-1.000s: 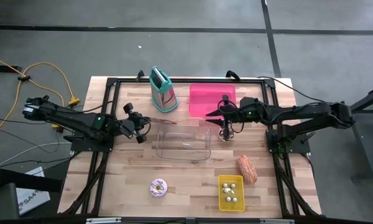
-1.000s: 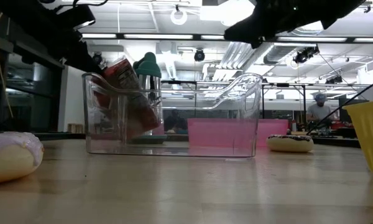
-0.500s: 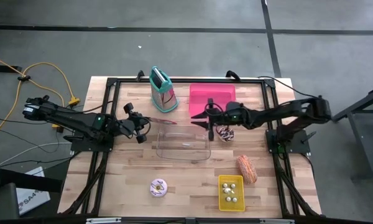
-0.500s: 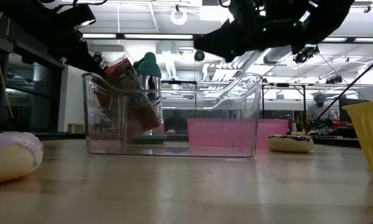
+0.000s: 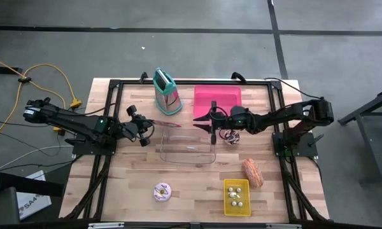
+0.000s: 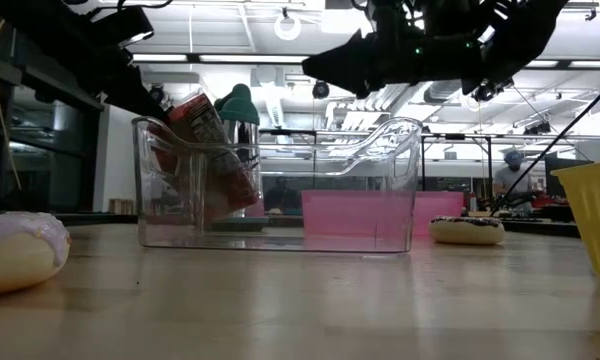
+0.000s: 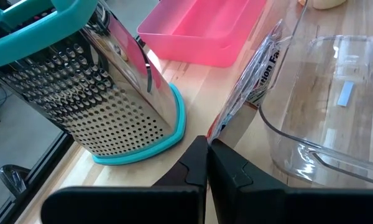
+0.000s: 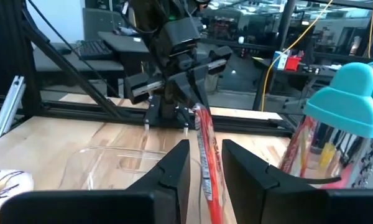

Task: Pick & Place Food Item
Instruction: Put the red popcorn bag into the pink bin

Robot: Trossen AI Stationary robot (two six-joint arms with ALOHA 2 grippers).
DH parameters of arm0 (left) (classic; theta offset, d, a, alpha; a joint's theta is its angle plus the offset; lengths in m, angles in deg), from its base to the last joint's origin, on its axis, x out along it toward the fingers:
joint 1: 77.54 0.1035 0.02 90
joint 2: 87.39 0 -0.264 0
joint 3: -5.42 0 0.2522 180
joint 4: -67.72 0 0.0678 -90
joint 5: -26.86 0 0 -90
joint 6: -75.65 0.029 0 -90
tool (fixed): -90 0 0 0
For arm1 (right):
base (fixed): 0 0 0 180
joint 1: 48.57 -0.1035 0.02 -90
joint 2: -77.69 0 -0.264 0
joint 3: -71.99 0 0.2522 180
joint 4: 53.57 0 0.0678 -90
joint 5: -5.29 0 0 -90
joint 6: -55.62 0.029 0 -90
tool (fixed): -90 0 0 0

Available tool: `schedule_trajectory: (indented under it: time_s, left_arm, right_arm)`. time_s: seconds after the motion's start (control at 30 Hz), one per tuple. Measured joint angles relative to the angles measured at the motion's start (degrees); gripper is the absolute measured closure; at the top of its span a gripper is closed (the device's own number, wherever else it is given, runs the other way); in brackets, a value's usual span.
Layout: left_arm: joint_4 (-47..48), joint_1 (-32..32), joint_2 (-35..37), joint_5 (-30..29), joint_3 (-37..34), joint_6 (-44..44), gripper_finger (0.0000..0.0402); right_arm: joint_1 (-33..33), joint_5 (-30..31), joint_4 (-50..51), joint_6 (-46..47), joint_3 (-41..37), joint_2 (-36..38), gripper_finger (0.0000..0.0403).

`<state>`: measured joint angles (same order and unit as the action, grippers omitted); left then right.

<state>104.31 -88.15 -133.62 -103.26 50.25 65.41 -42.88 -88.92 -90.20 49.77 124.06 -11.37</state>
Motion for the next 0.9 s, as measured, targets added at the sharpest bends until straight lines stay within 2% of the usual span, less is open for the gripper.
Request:
schedule_trajectory:
  time_s: [0.23, 0.53, 0.77, 0.9]
  left_arm:
    - [-1.82, 0.0, -0.1, 0.01, 0.0, 0.44, 0.0401]
    - [-9.66, 1.65, -4.85, 0.26, 0.0, 5.87, 0.0401]
    - [-14.83, 3.26, -9.08, 1.48, 0.0, 8.32, 0.0401]
    - [-15.63, 3.26, -9.49, 1.51, 0.0, 8.48, 0.0401]
  right_arm:
    - [-0.08, -0.29, 1.57, 2.55, 2.48, 0.0, 0.0321]
    - [0.1, -0.15, 13.24, 0.42, 10.05, 0.0, 0.0321]
    - [0.1, 5.81, 16.89, 0.07, 10.48, -0.62, 0.0321]
    - [-0.58, 11.09, 14.36, -0.99, 10.47, -3.22, 0.0321]
